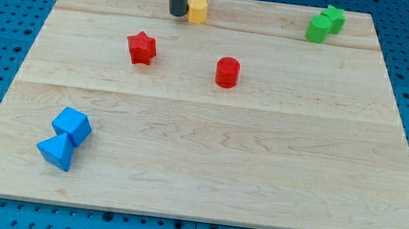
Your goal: Move your arm towards the green star
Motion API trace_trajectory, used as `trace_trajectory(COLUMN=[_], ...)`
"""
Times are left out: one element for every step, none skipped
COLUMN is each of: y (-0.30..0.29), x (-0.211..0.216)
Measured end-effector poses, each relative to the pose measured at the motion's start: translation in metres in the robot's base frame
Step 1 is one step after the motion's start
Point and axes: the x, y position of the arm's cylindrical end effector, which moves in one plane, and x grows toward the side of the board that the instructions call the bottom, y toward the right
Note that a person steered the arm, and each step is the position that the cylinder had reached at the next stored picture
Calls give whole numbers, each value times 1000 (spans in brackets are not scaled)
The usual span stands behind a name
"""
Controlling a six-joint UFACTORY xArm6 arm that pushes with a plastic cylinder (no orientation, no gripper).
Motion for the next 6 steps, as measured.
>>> trace_trajectory(y=[6,86,188,282,335,365], x=[51,65,65,65,31,-4])
